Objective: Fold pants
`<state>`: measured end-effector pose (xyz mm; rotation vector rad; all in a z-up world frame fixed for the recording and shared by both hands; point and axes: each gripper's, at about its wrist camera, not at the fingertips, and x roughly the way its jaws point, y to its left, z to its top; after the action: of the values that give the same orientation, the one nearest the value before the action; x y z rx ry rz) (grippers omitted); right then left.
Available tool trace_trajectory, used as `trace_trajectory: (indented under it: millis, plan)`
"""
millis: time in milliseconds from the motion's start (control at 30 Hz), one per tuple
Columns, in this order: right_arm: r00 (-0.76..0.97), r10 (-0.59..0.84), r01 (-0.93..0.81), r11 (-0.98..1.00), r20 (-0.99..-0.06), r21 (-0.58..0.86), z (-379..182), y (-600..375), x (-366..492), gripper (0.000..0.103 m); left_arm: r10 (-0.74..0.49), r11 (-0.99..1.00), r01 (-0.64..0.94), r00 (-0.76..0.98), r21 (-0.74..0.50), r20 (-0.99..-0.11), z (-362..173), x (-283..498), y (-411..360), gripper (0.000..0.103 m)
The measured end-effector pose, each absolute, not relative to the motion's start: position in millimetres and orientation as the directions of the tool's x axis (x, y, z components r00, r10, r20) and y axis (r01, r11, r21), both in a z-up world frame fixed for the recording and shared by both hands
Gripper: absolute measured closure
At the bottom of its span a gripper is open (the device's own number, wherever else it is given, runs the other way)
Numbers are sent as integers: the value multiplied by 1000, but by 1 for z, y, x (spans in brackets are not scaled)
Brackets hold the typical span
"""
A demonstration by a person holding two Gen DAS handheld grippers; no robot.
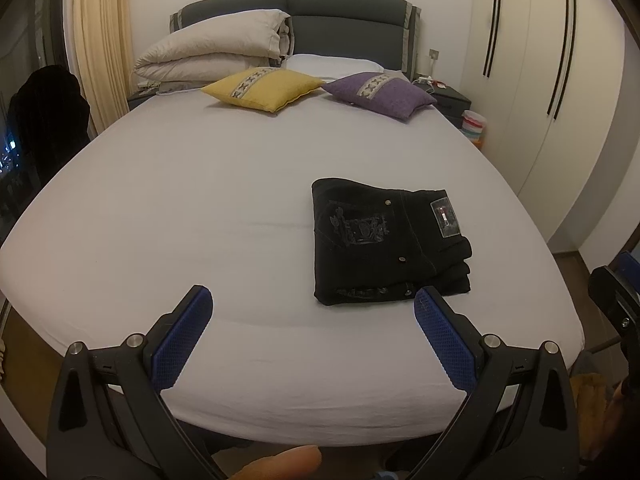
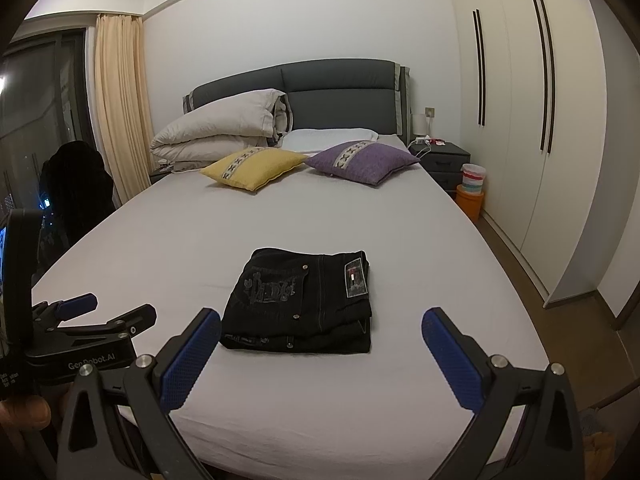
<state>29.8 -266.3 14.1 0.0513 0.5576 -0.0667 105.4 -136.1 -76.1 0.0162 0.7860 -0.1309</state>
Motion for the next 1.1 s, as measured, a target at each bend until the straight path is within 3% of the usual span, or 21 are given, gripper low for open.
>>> trace_trajectory:
  millis: [1100]
  plan:
    - [826, -38, 75, 996, -562, 42, -4, -264, 35, 0, -110, 991, 129, 687, -29, -718, -87, 104, -137, 0]
